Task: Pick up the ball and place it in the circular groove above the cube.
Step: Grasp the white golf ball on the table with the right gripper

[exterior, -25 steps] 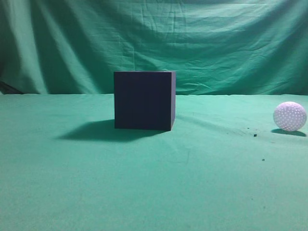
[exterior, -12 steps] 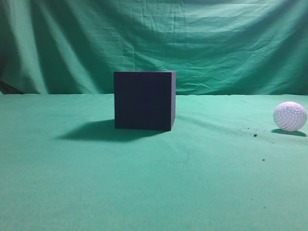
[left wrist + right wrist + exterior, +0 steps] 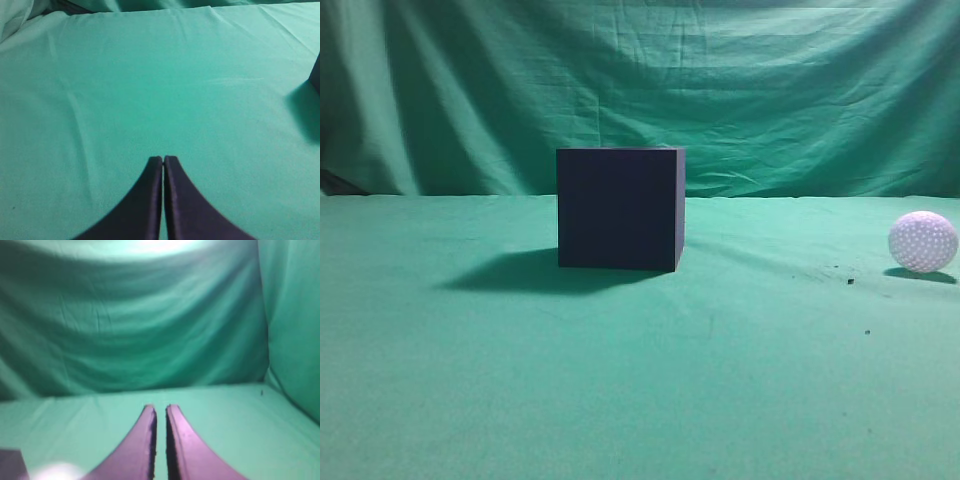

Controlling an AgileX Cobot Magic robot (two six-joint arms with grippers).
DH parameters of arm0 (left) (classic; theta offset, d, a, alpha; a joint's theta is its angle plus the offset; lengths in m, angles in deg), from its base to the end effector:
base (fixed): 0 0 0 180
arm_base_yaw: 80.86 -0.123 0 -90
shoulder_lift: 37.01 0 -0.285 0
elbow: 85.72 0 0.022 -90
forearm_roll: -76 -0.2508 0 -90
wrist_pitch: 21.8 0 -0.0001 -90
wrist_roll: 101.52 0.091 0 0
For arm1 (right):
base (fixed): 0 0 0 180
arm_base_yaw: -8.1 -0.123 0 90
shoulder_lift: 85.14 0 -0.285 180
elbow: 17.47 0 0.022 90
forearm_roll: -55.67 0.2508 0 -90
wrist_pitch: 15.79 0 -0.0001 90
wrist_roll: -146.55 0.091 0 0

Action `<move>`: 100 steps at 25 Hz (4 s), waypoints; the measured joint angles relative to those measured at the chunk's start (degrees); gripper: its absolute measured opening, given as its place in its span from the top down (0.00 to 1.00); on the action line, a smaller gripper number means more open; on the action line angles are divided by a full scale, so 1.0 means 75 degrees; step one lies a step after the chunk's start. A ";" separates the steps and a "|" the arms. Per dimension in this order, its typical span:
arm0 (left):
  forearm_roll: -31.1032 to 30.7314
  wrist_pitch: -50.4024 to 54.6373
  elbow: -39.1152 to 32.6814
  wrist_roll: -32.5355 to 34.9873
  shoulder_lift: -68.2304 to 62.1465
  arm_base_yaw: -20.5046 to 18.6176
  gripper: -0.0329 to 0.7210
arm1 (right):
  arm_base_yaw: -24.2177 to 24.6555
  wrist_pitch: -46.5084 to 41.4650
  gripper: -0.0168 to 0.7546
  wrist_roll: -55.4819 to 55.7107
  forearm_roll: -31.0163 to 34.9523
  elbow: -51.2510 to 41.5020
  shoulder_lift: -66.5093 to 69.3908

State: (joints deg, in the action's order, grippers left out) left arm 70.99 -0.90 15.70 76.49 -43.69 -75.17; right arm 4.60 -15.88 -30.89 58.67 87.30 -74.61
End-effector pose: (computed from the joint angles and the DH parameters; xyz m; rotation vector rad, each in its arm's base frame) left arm 0.0524 -0.0024 0.1735 0.1137 1.8479 -0.0076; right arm 0.0589 0.0036 0.2221 0.0269 1.4994 0.1274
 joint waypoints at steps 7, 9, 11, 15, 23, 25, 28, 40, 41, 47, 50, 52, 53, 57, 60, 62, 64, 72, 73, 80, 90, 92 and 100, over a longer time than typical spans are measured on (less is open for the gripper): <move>0.0000 0.0000 0.0000 0.0000 0.0000 0.0000 0.96 | 0.0000 -0.2528 0.91 0.0048 0.0028 0.1738 0.3280; 0.0000 0.0000 0.0000 0.0000 0.0000 0.0000 0.96 | 0.0000 -0.2974 0.91 0.0066 0.0166 0.2099 0.4314; 0.0000 0.0000 0.0000 0.0000 0.0000 0.0000 0.96 | 0.0000 -0.3277 0.91 0.0071 0.0464 0.2462 0.5268; 0.0000 0.0000 0.0000 0.0000 0.0000 0.0000 0.96 | 0.0000 -0.4004 0.91 -0.0110 0.1103 0.3164 0.6565; 0.0000 0.0000 0.0000 0.0000 0.0000 0.0000 0.96 | -0.1659 -0.5392 0.98 -0.2036 0.1100 0.4805 0.8355; 0.0000 0.0000 0.0000 0.0000 0.0000 0.0000 0.96 | -0.2359 -0.5612 0.98 -0.1421 0.0265 0.5173 0.8800; 0.0000 0.0000 0.0000 0.0000 0.0000 0.0000 0.96 | -0.2944 -0.5923 0.98 -0.0283 -0.0979 0.5838 0.9488; 0.0000 0.0000 0.0000 0.0000 0.0000 0.0000 0.96 | -0.2406 -0.6869 0.46 0.0870 -0.1387 0.7950 1.2395; 0.0000 0.0000 0.0000 0.0000 0.0000 0.0000 0.96 | -0.2331 -0.6869 0.47 0.0882 -0.1376 0.8013 1.2545; 0.0000 0.0000 0.0000 0.0000 0.0000 0.0000 0.96 | -0.2137 -0.6472 0.44 0.0900 -0.0942 0.8156 1.3222; 0.0000 0.0000 0.0000 0.0000 0.0000 0.0000 0.96 | -0.2137 -0.6130 0.44 0.0900 -0.0854 0.8161 1.3452; 0.0000 0.0000 0.0000 0.0000 0.0000 0.0000 0.96 | -0.2137 -0.5945 0.44 0.0900 -0.0854 0.8161 1.3537; 0.0000 0.0000 0.0000 0.0000 0.0000 0.0000 0.96 | -0.2137 -0.5830 0.44 0.0900 -0.0854 0.8161 1.3555; 0.0000 0.0000 0.0000 0.0000 0.0000 0.0000 0.96 | -0.2137 -0.5205 0.44 0.0900 -0.0792 0.8161 1.3582; 0.0000 0.0000 0.0000 0.0000 0.0000 0.0000 0.96 | -0.2137 -0.4751 0.44 0.0900 -0.0599 0.8161 1.3582; 0.0000 0.0000 0.0000 0.0000 0.0000 0.0000 0.96 | -0.2137 -0.4512 0.44 0.0900 -0.0529 0.8161 1.3582; 0.0000 0.0000 0.0000 0.0000 0.0000 0.0000 0.96 | -0.2137 -0.4282 0.44 0.0900 -0.0512 0.8161 1.3582; 0.0000 0.0000 0.0000 0.0000 0.0000 0.0000 0.96 | -0.2137 -0.3813 0.44 0.0900 -0.0495 0.8161 1.3599; 0.0000 0.0000 0.0000 0.0000 0.0000 0.0000 0.96 | -0.2137 -0.3799 0.44 0.0900 -0.0495 0.8161 1.3629; 0.0000 0.0000 0.0000 0.0000 0.0000 0.0000 0.96 | -0.2137 -0.4043 0.44 0.0900 -0.0495 0.8173 1.3943; 0.0000 0.0000 0.0000 0.0000 0.0000 0.0000 0.96 | -0.2131 -0.5095 0.58 0.0903 -0.0480 0.8702 1.3905; 0.0000 0.0000 0.0000 0.0000 0.0000 0.0000 0.96 | -0.2131 -0.5341 0.58 0.0903 -0.0463 0.8992 1.3738; 0.0000 0.0000 0.0000 0.0000 0.0000 0.0000 0.96 | -0.2820 -0.5925 0.58 0.0010 0.0573 1.0340 1.2742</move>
State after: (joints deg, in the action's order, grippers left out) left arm 70.99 -0.90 15.70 76.49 -43.69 -75.17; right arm -16.55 -60.32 -30.82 62.97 164.85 20.96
